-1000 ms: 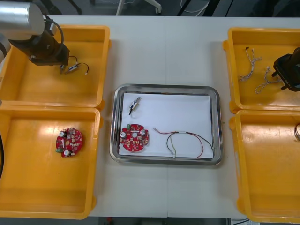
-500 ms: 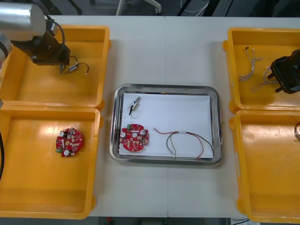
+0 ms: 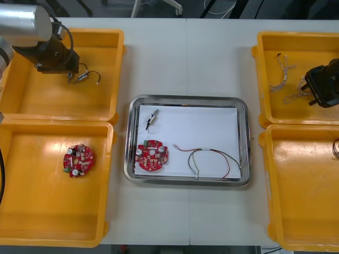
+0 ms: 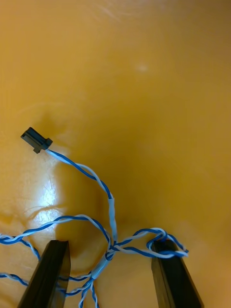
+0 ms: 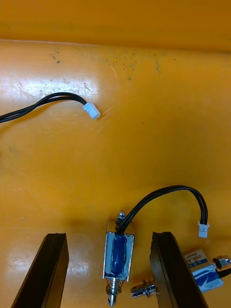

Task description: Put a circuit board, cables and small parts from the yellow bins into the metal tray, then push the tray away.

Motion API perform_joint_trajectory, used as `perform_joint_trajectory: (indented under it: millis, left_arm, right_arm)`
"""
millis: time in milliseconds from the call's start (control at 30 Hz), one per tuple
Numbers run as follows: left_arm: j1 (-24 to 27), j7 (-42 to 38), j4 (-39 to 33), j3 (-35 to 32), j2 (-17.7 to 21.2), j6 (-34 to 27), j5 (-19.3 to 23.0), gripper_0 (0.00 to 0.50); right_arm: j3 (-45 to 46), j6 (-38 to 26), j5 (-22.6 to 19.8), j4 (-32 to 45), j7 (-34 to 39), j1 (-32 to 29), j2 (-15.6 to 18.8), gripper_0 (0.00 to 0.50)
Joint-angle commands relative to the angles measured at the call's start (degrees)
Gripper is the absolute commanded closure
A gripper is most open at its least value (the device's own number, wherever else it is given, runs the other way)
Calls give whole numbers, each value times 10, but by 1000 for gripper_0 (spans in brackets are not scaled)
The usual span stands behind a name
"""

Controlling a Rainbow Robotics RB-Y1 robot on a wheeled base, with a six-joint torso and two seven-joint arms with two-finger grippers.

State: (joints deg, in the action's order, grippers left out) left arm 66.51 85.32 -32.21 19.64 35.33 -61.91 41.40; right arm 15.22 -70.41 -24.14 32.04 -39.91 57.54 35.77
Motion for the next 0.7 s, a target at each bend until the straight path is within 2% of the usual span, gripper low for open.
perform_joint_trajectory:
  millis: [33, 167, 200, 467, 567, 600, 633, 667, 700]
  left_arm:
    - [-9, 77, -3, 10, -6, 8, 3, 0]
    - [-16, 81, -7, 10, -6, 10, 3, 0]
    - [-17, 81, -7, 10, -6, 9, 3, 0]
    - [-20, 82, -9, 10, -6, 12, 3, 0]
    - [-20, 82, -9, 10, -6, 14, 3, 0]
    - [-20, 82, -9, 10, -6, 14, 3, 28]
    - [-20, 82, -10, 10, -6, 14, 3, 176]
    - [-20, 80, -11, 10, -6, 15, 3, 419]
    - [-20, 80, -11, 10, -6, 14, 4, 500]
  right_arm:
    - [-4, 5, -3, 4, 10, -22, 7, 365]
    - [-6, 4, -3, 3, 6, -22, 6, 490]
    - [-7, 4, -2, 3, 5, -22, 6, 500]
    - [-8, -11, -2, 22, -10, -16, 11, 500]
    - [-8, -59, -1, 65, -17, -16, 18, 500]
    - [-8, -67, 0, 72, -18, -16, 19, 500]
    - [-8, -85, -1, 87, -22, -16, 24, 500]
    - [-8, -101, -1, 101, -25, -16, 26, 500]
    - [-8, -110, -1, 110, -28, -16, 28, 500]
